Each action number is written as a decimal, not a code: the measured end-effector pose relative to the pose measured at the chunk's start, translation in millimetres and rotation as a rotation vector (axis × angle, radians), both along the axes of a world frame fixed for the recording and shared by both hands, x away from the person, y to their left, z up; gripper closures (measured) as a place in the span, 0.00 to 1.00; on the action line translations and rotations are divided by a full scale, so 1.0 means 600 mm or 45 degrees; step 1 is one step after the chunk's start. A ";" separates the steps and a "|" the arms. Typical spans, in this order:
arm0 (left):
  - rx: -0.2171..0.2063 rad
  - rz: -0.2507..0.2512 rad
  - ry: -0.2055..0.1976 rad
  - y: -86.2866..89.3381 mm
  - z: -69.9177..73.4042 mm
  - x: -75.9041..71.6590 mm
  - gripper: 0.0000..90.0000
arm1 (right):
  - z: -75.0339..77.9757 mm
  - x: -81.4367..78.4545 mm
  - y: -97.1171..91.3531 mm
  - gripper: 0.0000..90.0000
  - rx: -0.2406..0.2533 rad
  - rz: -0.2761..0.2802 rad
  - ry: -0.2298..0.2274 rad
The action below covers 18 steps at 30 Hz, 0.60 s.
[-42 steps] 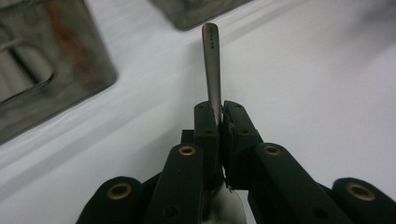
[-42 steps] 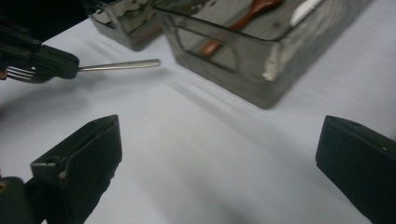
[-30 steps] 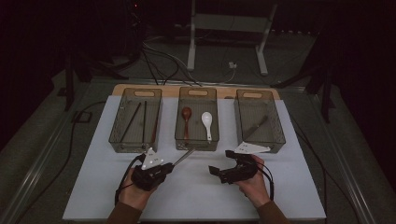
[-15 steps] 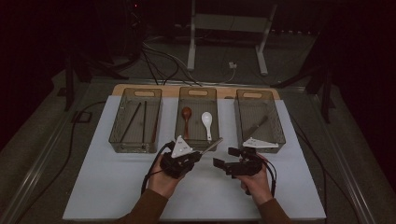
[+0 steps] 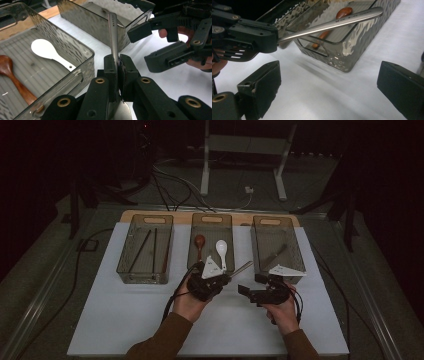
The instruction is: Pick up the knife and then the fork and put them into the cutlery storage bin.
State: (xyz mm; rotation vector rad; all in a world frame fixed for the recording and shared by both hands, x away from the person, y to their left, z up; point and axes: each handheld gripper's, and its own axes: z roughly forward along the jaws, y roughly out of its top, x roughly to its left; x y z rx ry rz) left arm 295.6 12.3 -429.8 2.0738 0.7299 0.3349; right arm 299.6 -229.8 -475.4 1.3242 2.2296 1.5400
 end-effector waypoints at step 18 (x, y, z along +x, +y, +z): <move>0.021 -0.053 0.011 -0.071 0.004 0.034 0.97 | 0.007 -0.024 -0.060 0.06 0.001 -0.069 -0.015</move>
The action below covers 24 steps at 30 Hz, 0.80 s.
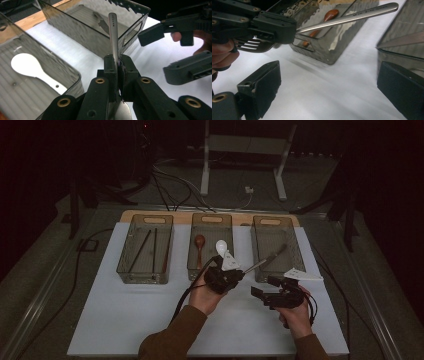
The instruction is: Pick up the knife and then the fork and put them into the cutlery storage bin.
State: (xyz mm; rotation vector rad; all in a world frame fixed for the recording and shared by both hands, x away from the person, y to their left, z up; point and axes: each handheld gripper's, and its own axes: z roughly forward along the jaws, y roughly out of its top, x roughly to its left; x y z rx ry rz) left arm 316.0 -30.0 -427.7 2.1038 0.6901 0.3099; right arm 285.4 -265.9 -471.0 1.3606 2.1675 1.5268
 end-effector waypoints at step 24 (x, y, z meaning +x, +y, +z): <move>-0.005 -0.019 -0.011 -0.072 0.012 0.043 0.97 | -0.007 -0.023 -0.049 0.06 -0.003 -0.086 0.003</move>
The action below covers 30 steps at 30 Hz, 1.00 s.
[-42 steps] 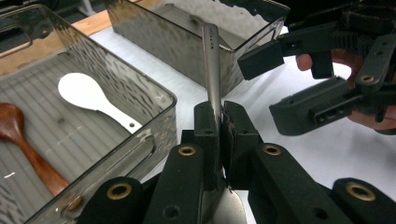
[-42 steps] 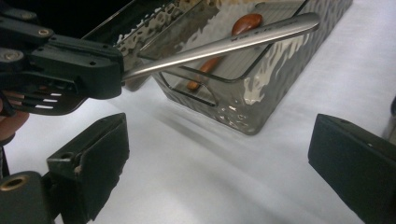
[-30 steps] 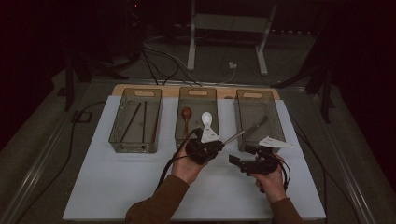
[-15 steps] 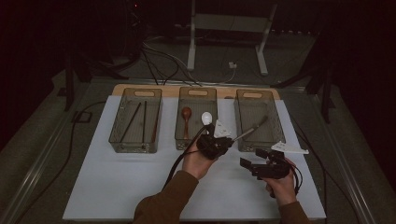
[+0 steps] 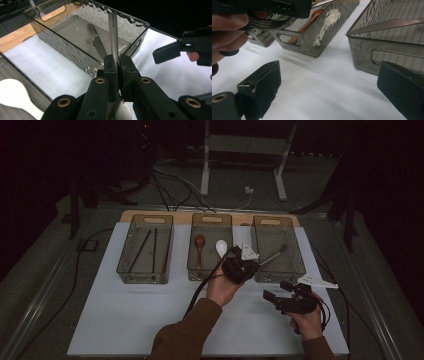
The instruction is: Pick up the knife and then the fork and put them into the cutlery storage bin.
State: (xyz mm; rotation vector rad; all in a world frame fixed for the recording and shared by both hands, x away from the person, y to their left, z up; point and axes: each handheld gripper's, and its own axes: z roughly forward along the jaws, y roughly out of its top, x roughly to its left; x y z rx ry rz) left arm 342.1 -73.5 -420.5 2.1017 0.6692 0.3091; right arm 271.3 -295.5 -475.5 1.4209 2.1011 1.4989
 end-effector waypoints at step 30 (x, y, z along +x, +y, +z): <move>-0.040 0.044 0.023 -0.048 -0.004 0.051 0.97 | -0.001 -0.003 -0.019 0.05 -0.001 -0.047 -0.021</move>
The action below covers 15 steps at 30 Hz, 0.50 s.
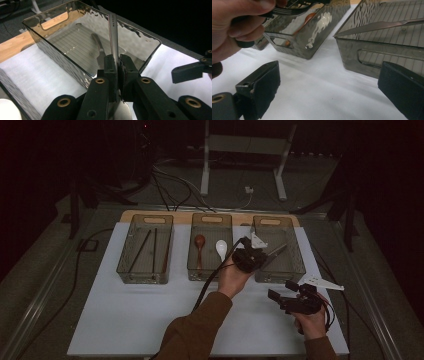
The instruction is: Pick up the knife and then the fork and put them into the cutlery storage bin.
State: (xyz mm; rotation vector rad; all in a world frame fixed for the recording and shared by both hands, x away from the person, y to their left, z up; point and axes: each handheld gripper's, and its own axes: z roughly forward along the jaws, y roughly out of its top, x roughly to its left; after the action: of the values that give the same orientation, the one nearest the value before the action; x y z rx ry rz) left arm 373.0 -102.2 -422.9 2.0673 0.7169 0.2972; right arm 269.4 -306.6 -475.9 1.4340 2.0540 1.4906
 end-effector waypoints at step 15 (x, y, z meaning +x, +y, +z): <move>0.009 0.043 0.016 -0.021 -0.007 0.016 0.96 | 0.001 -0.001 -0.003 0.05 0.003 -0.004 -0.008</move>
State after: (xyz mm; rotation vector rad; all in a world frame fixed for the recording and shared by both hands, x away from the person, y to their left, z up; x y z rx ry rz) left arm 382.7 -114.5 -427.1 2.0673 0.7597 0.3061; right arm 269.1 -308.4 -475.1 1.4309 2.0463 1.4948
